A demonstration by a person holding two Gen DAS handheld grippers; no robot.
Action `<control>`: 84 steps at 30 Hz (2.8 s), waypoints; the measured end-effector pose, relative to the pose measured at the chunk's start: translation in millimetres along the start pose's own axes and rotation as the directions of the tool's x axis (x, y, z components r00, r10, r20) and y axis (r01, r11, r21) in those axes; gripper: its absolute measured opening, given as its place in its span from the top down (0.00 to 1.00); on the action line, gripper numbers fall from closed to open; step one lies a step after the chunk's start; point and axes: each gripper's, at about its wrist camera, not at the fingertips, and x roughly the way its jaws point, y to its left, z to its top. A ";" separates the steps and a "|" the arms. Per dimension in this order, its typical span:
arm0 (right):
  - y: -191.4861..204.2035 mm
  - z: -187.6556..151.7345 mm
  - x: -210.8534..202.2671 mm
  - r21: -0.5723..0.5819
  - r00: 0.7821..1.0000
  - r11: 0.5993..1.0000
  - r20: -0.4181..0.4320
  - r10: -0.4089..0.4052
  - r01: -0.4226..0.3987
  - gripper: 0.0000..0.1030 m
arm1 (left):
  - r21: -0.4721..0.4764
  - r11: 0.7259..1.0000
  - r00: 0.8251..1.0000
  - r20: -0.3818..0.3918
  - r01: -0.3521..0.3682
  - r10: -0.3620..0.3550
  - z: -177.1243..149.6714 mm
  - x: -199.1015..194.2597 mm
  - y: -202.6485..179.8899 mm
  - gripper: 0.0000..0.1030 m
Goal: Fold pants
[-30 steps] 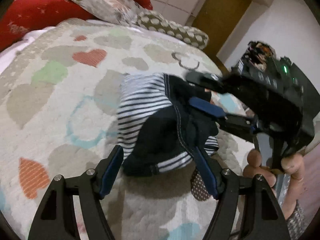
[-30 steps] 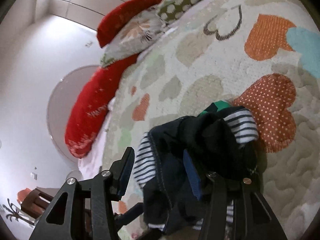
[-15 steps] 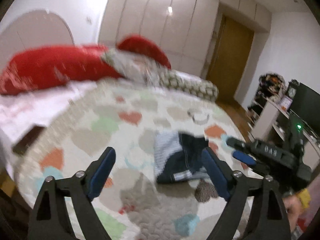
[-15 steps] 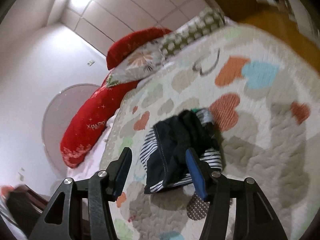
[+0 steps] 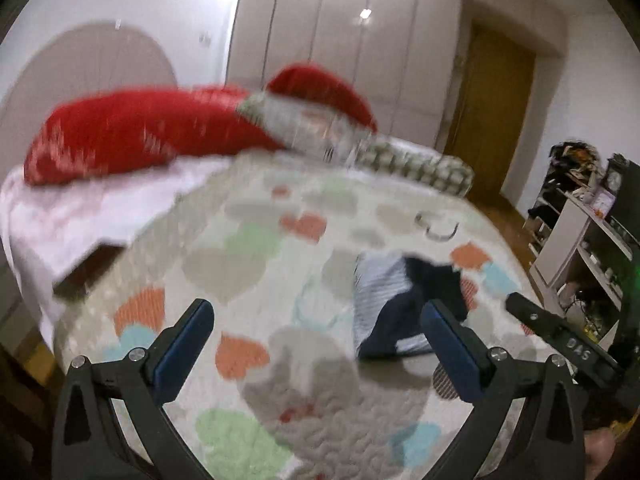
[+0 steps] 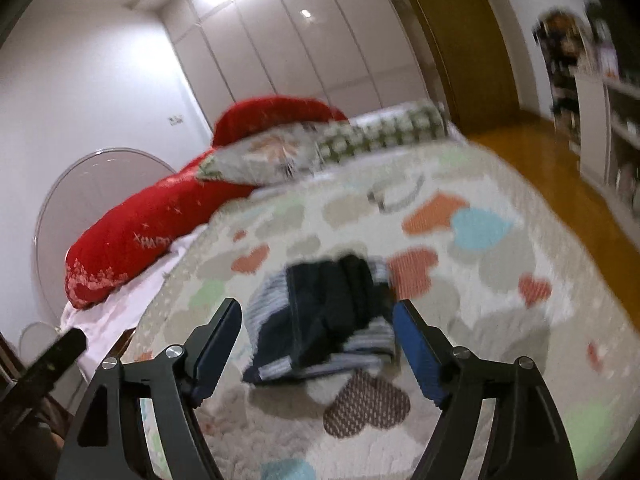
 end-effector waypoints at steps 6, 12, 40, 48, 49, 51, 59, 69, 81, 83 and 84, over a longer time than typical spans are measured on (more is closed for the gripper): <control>-25.2 -16.8 18.3 0.041 0.997 0.998 -0.061 -0.040 0.042 0.20 | -0.071 0.997 0.992 -0.124 0.001 -0.010 -16.6 32.2 16.0 0.00; -36.1 -28.9 36.3 0.047 0.993 0.997 -0.103 -0.058 0.063 0.20 | -0.060 0.998 0.985 -0.173 -0.002 -0.008 -28.7 53.9 16.3 0.00; -43.1 -28.5 45.4 0.084 0.988 0.996 -0.157 -0.012 0.026 0.40 | 0.056 0.997 0.990 -0.121 -0.059 0.066 -31.8 44.0 -1.4 0.00; -23.6 -50.8 30.1 -0.093 0.985 0.991 -0.135 -0.110 0.098 0.32 | 0.122 0.991 0.988 -0.142 -0.051 0.068 -33.5 44.0 -14.7 0.00; -24.2 -54.0 31.7 -0.100 0.983 0.990 -0.144 -0.116 0.102 0.32 | 0.126 0.991 0.986 -0.152 -0.045 0.064 -35.3 45.9 -16.0 0.00; -27.5 -58.5 35.2 -0.097 0.979 0.990 -0.165 -0.120 0.105 0.32 | 0.136 0.990 0.984 -0.165 -0.038 0.061 -38.1 48.6 -18.1 0.00; -28.4 -65.1 42.4 -0.100 0.974 0.989 -0.191 -0.125 0.108 0.32 | 0.149 0.988 0.977 -0.203 -0.034 0.065 -44.9 56.2 -19.4 0.00; -22.4 -71.2 49.1 -0.120 0.969 0.987 -0.212 -0.127 0.103 0.32 | 0.140 0.990 0.966 -0.254 -0.019 0.055 -51.8 65.0 -16.9 0.00; -22.5 -75.6 53.7 -0.128 0.965 0.986 -0.223 -0.135 0.108 0.31 | 0.150 0.989 0.961 -0.271 -0.015 0.055 -56.0 70.1 -18.1 0.00; -21.4 -76.3 53.6 -0.135 0.965 0.985 -0.221 -0.138 0.110 0.31 | 0.151 0.989 0.961 -0.273 -0.014 0.055 -56.8 70.1 -18.3 0.00; -20.9 -76.7 53.5 -0.139 0.965 0.984 -0.220 -0.140 0.111 0.31 | 0.151 0.989 0.960 -0.274 -0.013 0.054 -57.0 70.2 -18.4 0.00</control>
